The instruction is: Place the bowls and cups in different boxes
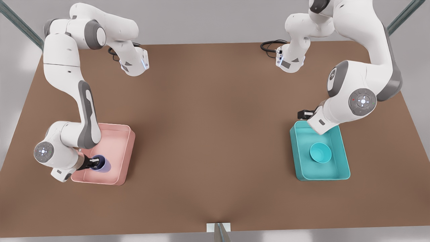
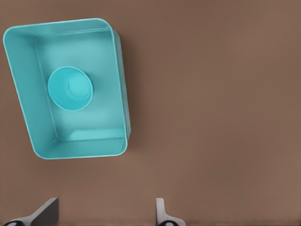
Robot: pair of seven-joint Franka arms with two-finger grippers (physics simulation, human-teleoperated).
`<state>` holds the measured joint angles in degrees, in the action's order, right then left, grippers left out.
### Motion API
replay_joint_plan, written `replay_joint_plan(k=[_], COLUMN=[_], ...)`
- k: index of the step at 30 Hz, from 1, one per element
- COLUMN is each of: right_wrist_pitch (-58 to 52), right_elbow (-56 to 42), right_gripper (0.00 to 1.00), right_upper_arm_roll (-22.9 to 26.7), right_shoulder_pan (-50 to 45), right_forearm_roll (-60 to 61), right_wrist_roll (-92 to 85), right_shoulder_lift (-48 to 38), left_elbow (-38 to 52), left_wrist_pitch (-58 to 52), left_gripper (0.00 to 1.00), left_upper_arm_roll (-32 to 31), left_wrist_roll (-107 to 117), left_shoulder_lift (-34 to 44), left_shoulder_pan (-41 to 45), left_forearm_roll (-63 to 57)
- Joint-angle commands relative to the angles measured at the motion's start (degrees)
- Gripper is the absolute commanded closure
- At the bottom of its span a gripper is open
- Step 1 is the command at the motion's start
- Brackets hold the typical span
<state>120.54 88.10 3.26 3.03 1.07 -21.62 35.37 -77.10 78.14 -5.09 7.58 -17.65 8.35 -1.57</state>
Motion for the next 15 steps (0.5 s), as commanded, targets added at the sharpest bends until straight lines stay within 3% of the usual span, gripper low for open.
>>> replay_joint_plan(k=[1, 9, 10, 11, 15], right_wrist_pitch=[0.04, 2.59, 2.51, 2.51, 2.51], right_elbow=[-0.03, -0.12, -0.12, -0.12, -0.03], right_gripper=[0.79, 0.79, 0.59, 0.00, 0.00], right_upper_arm_roll=[-0.01, -0.10, -0.10, -0.10, -0.28], right_shoulder_pan=[0.05, -0.13, -0.13, -0.04, -0.04], right_forearm_roll=[0.51, 1.57, 1.48, 1.39, 1.30], right_wrist_roll=[-14.86, -15.03, -15.03, -15.64, -15.73], right_shoulder_lift=[1.10, 3.65, 3.65, 3.65, 3.83], left_elbow=[0.02, 0.02, 0.02, 0.02, -0.07], left_wrist_pitch=[-0.80, -0.27, -0.36, -0.45, -0.36], left_gripper=[0.00, 0.00, 0.00, 0.00, 0.00], left_upper_arm_roll=[-0.01, -0.01, -0.01, -0.01, -0.01], left_wrist_roll=[-6.62, -6.70, -6.70, -6.70, -6.70], left_shoulder_lift=[-0.19, -0.37, -0.28, -0.28, -0.55], left_shoulder_pan=[-0.26, -0.44, -0.52, -0.52, -1.05], left_forearm_roll=[0.17, 0.17, 0.08, 0.08, 0.17])
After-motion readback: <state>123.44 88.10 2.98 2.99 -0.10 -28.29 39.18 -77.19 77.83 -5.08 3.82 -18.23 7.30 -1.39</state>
